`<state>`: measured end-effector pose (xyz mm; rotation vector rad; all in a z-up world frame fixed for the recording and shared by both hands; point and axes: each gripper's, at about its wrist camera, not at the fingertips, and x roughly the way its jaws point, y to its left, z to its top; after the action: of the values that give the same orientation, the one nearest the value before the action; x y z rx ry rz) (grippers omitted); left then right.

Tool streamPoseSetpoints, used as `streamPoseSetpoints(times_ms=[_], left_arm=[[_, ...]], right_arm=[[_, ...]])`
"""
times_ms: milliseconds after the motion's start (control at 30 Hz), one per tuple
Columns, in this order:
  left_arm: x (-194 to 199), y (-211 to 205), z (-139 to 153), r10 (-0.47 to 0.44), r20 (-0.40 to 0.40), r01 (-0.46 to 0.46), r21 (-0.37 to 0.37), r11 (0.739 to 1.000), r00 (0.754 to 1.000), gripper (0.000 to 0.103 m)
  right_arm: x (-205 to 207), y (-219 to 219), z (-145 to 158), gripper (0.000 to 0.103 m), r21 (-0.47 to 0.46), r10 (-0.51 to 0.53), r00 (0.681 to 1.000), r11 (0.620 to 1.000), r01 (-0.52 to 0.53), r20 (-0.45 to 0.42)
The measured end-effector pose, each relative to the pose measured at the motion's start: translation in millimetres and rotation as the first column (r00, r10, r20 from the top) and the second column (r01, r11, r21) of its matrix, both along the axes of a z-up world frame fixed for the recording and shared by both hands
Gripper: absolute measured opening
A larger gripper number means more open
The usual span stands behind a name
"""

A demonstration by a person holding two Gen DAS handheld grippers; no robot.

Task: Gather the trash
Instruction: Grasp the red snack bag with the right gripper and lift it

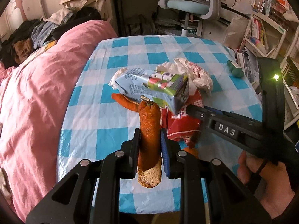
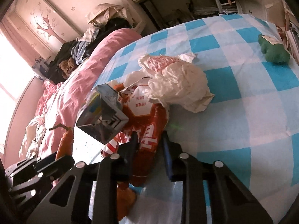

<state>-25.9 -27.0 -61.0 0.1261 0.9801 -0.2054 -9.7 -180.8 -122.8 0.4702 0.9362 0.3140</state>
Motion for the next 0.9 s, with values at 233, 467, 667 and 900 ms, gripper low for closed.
streamPoseSetpoints(times_ms=[233, 467, 667, 900], left_arm=[[2.2, 0.5, -0.4, 0.014, -0.001, -0.014, -0.001, 1.0, 1.0, 0.02], [1.7, 1.5, 2.7, 0.029, 0.008, -0.029, -0.019, 0.999, 1.0, 0.02], [-4.9, 3.9, 5.2, 0.036, 0.016, -0.036, -0.032, 0.999, 0.999, 0.02], [-17.0, 7.4, 6.4, 0.045, 0.02, -0.044, -0.045, 0.998, 0.999, 0.02]], right_arm=[[-8.2, 3.7, 13.5, 0.018, -0.037, 0.021, 0.999, 0.999, -0.019, 0.048], [-24.0, 3.9, 38.3, 0.015, -0.139, 0.027, 0.989, 0.99, -0.007, 0.145], [-42.0, 10.2, 61.9, 0.015, -0.309, 0.044, 0.963, 0.95, 0.042, 0.265], [-60.8, -0.8, 75.4, 0.015, -0.304, 0.026, 0.949, 0.95, 0.075, 0.315]])
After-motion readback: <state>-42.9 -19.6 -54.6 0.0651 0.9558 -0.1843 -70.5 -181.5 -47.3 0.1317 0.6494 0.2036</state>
